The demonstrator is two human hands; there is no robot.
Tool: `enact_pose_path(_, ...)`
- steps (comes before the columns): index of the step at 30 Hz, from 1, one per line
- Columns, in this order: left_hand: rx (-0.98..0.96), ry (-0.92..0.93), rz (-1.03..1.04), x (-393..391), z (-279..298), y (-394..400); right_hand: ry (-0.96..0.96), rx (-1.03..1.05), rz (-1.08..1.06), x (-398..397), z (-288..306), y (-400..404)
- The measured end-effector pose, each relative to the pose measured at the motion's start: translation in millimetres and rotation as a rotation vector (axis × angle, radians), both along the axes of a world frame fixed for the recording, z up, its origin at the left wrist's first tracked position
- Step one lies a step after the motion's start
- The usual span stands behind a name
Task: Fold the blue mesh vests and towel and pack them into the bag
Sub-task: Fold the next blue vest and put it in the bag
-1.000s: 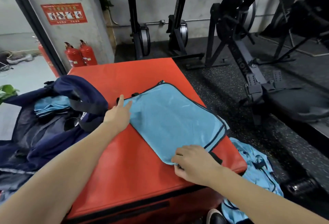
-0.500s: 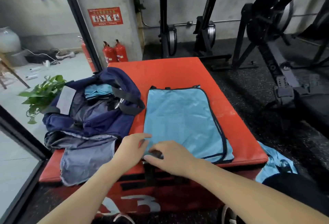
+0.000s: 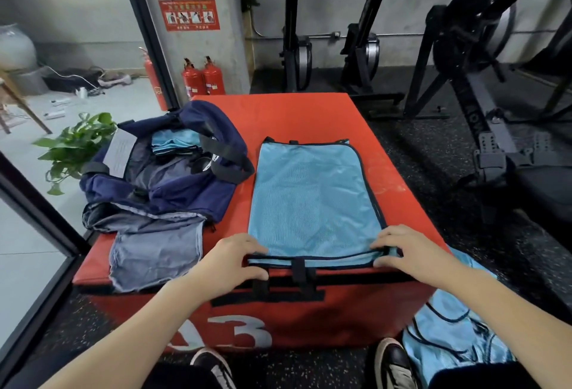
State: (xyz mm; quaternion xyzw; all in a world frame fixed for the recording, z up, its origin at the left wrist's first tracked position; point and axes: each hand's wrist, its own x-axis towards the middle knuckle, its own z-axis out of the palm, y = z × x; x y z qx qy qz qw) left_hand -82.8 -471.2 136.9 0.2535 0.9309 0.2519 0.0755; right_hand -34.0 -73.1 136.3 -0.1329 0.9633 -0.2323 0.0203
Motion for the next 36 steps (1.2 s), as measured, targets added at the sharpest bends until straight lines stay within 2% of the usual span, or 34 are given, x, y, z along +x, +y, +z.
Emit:
enact_pose_path(7, 0.0, -0.022, 0.061, 0, 5, 10, 0.14, -0.006, -0.027, -2, -19, -6)
enact_pose_path(14, 0.001, 0.009, 0.077, 13, 8, 11, -0.019, -0.047, -0.022, 9, 0, 0)
enact_pose_path(21, -0.048, -0.013, 0.083, 16, 13, 15, 0.008, -0.051, -0.037, 13, -6, -3)
enact_pose_path(25, -0.038, 0.038, 0.06, 21, 9, 11, 0.104, 0.056, 0.058, 19, -7, -6)
enact_pose_path(28, -0.014, 0.1, 0.016, 23, 8, 7, 0.027, -0.002, 0.074, 25, 3, -8)
enact_pose_path(32, 0.116, -0.026, 0.084, 27, 16, 8, -0.072, -0.109, -0.066, 26, 20, -10)
enact_pose_path(36, 0.184, -0.029, 0.172, 22, 22, 11, -0.078, -0.207, -0.122, 19, 25, -9)
